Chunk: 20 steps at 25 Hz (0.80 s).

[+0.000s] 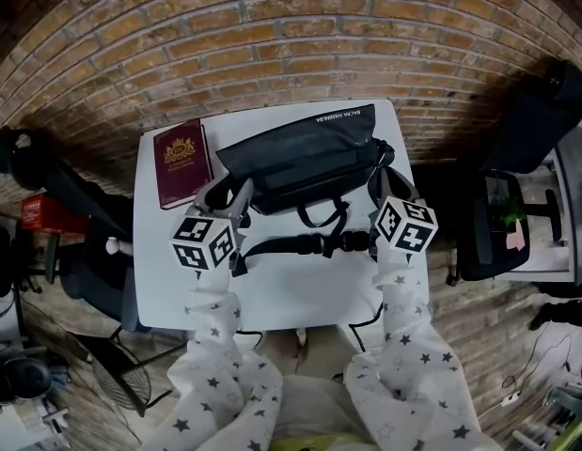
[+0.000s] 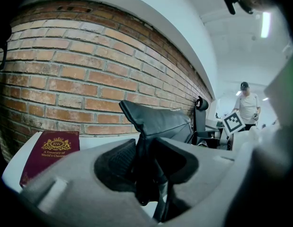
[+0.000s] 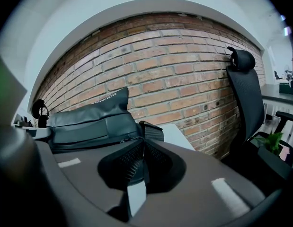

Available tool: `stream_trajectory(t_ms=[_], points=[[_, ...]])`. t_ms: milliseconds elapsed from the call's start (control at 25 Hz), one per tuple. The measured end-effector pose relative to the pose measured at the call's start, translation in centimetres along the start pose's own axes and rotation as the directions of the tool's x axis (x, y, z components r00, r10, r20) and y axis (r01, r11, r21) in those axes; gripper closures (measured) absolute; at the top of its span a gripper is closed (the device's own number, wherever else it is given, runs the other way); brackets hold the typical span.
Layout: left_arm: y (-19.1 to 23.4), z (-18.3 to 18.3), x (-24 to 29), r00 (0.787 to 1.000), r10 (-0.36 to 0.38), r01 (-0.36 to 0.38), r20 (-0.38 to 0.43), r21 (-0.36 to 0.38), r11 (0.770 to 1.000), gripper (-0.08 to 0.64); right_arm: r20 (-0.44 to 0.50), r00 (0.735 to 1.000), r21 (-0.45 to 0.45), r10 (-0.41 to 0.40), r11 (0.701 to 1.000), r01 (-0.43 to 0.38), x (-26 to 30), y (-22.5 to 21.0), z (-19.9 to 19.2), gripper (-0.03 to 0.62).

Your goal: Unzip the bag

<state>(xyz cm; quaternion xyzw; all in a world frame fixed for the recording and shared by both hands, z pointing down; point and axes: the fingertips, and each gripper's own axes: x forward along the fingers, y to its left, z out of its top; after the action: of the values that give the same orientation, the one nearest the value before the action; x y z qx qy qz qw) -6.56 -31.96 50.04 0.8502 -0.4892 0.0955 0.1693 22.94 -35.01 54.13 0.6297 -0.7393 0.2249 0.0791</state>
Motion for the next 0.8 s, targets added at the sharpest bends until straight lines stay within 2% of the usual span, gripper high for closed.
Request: stream_trajectory(t_ms=[320, 720, 800], points=[[0.09, -0.1, -0.02, 1.0, 0.001, -0.001, 0.0, -0.001, 1.0, 0.43, 0.004, 1.0, 0.013, -0.022, 1.0, 0.022, 0.12, -0.45, -0.08, 0.571], [0.19, 0.04, 0.0, 1.0, 0.022, -0.021, 0.022, -0.023, 1.0, 0.428, -0.016, 1.0, 0.034, 0.018, 0.999, -0.018, 0.28, -0.34, -0.6, 0.563], [0.13, 0.07, 0.02, 0.999, 0.023, -0.022, 0.028, -0.026, 0.999, 0.425, -0.011, 1.0, 0.028, 0.015, 1.0, -0.015, 0.22, -0.56, -0.61, 0.544]])
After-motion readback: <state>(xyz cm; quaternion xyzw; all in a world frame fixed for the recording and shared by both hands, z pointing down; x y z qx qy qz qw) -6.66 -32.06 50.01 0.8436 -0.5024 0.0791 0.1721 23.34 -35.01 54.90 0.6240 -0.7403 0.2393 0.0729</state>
